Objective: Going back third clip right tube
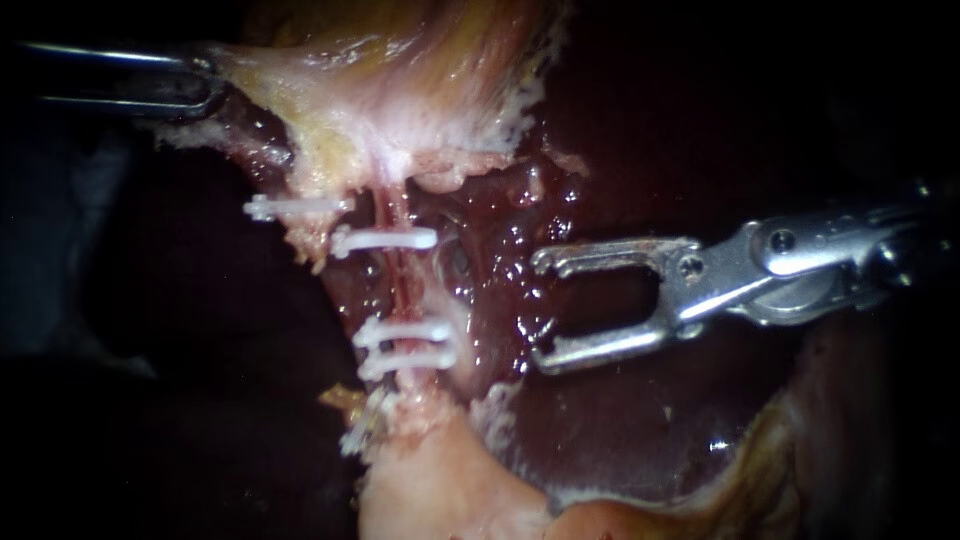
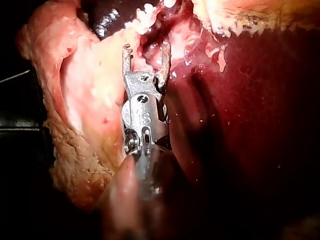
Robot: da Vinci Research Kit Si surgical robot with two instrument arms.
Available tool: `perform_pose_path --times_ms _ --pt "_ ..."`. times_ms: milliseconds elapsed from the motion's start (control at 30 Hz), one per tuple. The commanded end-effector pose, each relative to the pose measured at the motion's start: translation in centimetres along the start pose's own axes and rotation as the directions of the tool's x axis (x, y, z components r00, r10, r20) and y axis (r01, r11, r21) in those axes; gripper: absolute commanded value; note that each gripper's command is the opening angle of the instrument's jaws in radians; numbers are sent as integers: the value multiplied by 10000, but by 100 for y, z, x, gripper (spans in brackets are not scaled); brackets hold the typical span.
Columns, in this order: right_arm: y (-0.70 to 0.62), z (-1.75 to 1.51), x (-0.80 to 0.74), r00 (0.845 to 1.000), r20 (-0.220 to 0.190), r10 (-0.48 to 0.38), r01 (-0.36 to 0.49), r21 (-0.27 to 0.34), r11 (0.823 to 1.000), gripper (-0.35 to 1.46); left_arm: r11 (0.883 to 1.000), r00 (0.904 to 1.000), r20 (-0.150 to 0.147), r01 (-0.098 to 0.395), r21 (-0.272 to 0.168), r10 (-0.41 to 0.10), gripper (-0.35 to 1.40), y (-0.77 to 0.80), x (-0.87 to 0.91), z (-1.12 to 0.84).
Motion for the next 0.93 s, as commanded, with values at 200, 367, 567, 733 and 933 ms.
perform_pose_path --times_ms 200,367,567,733,933 --pt "-1 -10 -4 10000 38 -84 84 -143 9999 50 10000 10000 -35 -27 51 27 -35 -2 -5 9" --pt "-2 -13 -5 10000 38 -87 87 -135 9999 50 9999 9999 -97 -86 67 87 -35 -7 -14 29" --pt "-2 -13 -5 10000 33 -87 87 -106 9999 50 9999 9999 12 -135 23 135 -35 -11 -21 57" --pt "-2 -14 -5 10000 33 -89 89 -101 9999 50 9999 9999 63 -160 -19 160 -35 -11 -25 67" --pt "-3 -14 -5 10000 33 -89 90 -101 9999 50 9999 9998 68 -161 -26 161 -35 -11 -25 66"
